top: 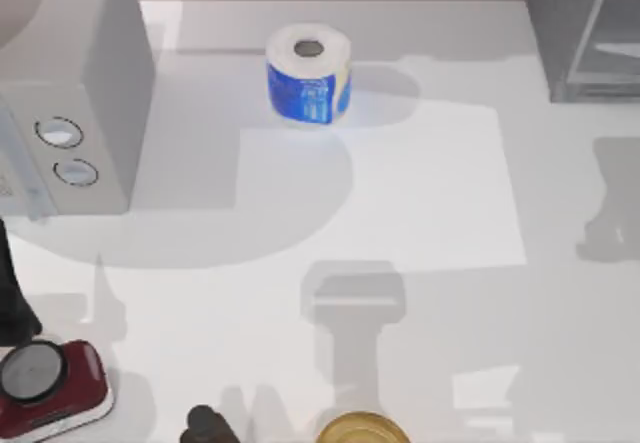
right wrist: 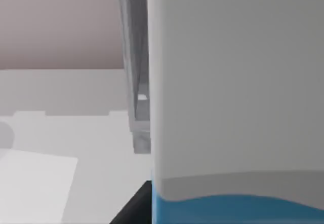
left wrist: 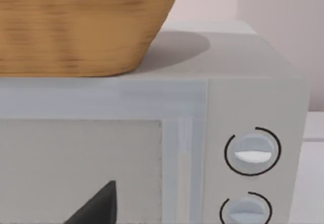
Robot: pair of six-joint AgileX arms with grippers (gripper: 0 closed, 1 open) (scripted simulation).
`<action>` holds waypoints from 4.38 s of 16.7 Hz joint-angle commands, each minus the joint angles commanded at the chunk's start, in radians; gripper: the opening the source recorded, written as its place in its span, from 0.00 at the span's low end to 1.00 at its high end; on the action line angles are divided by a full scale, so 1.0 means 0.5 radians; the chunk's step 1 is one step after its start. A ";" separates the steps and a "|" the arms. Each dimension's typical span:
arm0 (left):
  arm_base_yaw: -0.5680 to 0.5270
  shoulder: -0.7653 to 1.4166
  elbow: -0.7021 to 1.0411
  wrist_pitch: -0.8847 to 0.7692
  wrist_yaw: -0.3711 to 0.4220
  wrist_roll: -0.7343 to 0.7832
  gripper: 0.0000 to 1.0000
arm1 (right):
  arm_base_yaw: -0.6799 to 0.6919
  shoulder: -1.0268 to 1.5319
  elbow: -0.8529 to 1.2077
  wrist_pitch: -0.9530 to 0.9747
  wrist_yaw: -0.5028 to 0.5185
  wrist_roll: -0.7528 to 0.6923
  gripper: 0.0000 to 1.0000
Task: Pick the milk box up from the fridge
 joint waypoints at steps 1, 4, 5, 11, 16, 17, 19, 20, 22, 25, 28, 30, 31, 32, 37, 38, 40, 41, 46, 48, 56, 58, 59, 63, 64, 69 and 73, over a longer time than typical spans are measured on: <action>0.000 0.000 0.000 0.000 0.000 0.000 1.00 | 0.016 -0.192 -0.103 -0.040 0.018 0.001 0.00; 0.000 0.000 0.000 0.000 0.000 0.000 1.00 | 0.054 -0.740 -0.380 -0.143 0.069 -0.002 0.00; 0.000 0.000 0.000 0.000 0.000 0.000 1.00 | 0.066 -0.903 -0.458 -0.171 0.084 -0.004 0.00; 0.000 0.000 0.000 0.000 0.000 0.000 1.00 | 0.120 -1.470 -0.728 -0.265 0.127 -0.010 0.00; 0.000 0.000 0.000 0.000 0.000 0.000 1.00 | 0.117 -1.481 -0.733 -0.266 0.126 -0.006 0.00; 0.000 0.000 0.000 0.000 0.000 0.000 1.00 | 0.120 -1.478 -0.733 -0.264 0.125 -0.007 0.00; 0.000 0.000 0.000 0.000 0.000 0.000 1.00 | 0.173 -1.412 -0.726 -0.213 0.104 -0.011 0.00; 0.000 0.000 0.000 0.000 0.000 0.000 1.00 | 0.217 -1.347 -0.718 -0.167 0.087 -0.015 0.00; 0.000 0.000 0.000 0.000 0.000 0.000 1.00 | 0.321 -1.156 -0.694 -0.048 0.049 -0.024 0.00; 0.000 0.000 0.000 0.000 0.000 0.000 1.00 | 0.500 -0.730 -0.634 0.172 -0.021 -0.033 0.00; 0.000 0.000 0.000 0.000 0.000 0.000 1.00 | 0.685 -0.231 -0.559 0.422 -0.096 -0.044 0.00; 0.000 0.000 0.000 0.000 0.000 0.000 1.00 | 0.806 0.088 -0.504 0.577 -0.148 -0.057 0.00; 0.000 0.000 0.000 0.000 0.000 0.000 1.00 | 0.869 0.228 -0.475 0.654 -0.174 -0.065 0.00; 0.000 0.000 0.000 0.000 0.000 0.000 1.00 | 0.931 0.350 -0.446 0.731 -0.201 -0.072 0.00; 0.000 0.000 0.000 0.000 0.000 0.000 1.00 | 1.167 0.689 -0.338 1.033 -0.309 -0.095 0.00; 0.000 0.000 0.000 0.000 0.000 0.000 1.00 | 1.184 0.708 -0.331 1.049 -0.317 -0.096 0.00; 0.000 0.000 0.000 0.000 0.000 0.000 1.00 | 1.185 0.709 -0.331 1.051 -0.317 -0.096 0.00; 0.000 0.000 0.000 0.000 0.000 0.000 1.00 | 1.185 0.709 -0.331 1.051 -0.317 -0.096 0.00; 0.000 0.000 0.000 0.000 0.000 0.000 1.00 | 1.205 0.850 -0.312 1.173 -0.290 -0.079 0.00; 0.000 0.000 0.000 0.000 0.000 0.000 1.00 | 1.224 1.047 -0.286 1.330 -0.271 -0.072 0.00; 0.000 0.000 0.000 0.000 0.000 0.000 1.00 | 1.290 1.739 -0.156 1.908 -0.201 -0.065 0.00; 0.000 0.000 0.000 0.000 0.000 0.000 1.00 | 1.290 1.742 -0.154 1.912 -0.201 -0.064 0.00; 0.000 0.000 0.000 0.000 0.000 0.000 1.00 | 1.290 1.742 -0.154 1.912 -0.201 -0.064 0.00; 0.000 0.000 0.000 0.000 0.000 0.000 1.00 | 1.290 1.742 -0.154 1.912 -0.201 -0.064 0.23; 0.000 0.000 0.000 0.000 0.000 0.000 1.00 | 1.290 1.742 -0.154 1.912 -0.201 -0.064 0.30; 0.000 0.000 0.000 0.000 0.000 0.000 1.00 | 1.290 1.742 -0.154 1.912 -0.201 -0.064 0.68; 0.000 0.000 0.000 0.000 0.000 0.000 1.00 | 1.290 1.742 -0.154 1.912 -0.201 -0.064 0.98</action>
